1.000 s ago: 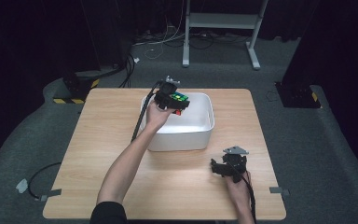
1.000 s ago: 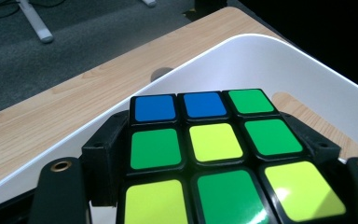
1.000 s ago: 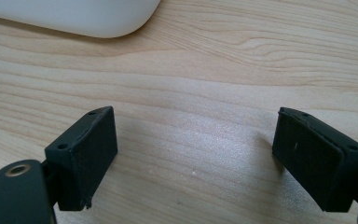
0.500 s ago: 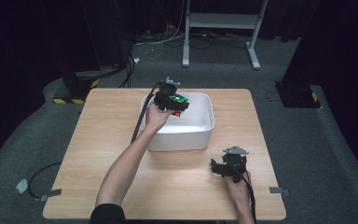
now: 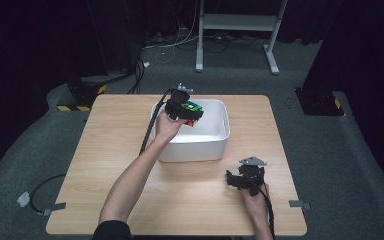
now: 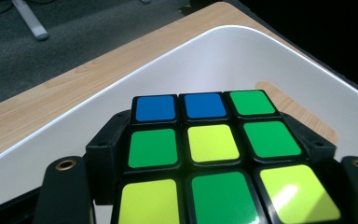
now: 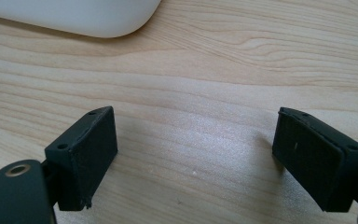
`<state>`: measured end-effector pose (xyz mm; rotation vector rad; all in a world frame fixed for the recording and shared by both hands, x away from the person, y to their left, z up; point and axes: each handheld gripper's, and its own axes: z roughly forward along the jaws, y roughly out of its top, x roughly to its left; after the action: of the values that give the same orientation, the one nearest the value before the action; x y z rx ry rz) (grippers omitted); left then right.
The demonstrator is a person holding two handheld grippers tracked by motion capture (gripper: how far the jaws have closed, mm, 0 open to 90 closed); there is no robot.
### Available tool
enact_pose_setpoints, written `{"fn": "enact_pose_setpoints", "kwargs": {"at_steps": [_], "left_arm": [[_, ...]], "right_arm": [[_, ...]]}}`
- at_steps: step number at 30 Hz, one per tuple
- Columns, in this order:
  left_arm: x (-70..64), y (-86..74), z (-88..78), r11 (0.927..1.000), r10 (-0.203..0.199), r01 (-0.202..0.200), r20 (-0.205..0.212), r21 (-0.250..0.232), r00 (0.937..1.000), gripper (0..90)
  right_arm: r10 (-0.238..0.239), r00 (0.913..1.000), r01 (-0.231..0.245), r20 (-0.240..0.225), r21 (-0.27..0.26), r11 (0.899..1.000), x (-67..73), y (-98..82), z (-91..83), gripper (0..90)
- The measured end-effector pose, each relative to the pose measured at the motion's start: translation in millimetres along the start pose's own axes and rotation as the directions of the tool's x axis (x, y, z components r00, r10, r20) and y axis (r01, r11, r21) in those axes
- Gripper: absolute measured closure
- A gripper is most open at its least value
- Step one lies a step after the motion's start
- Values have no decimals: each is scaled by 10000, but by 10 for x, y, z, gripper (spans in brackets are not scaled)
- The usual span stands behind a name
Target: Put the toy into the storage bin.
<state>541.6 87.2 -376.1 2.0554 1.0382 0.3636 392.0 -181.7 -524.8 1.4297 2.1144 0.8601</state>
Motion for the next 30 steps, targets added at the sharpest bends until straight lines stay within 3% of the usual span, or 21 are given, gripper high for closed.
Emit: {"fn": "enact_pose_setpoints", "kwargs": {"at_steps": [18, 30], "left_arm": [[-8, -104, -160, 10000, 7, -8, -47, -97, 10000, 305], [-82, -139, -228, 9997, 106, -105, 43, -197, 9999, 307]], "right_arm": [[0, 10000, 0, -4, 4, 10000, 0, 0, 0, 136], [4, 10000, -4, 13, -3, 10000, 0, 0, 0, 136]]}}
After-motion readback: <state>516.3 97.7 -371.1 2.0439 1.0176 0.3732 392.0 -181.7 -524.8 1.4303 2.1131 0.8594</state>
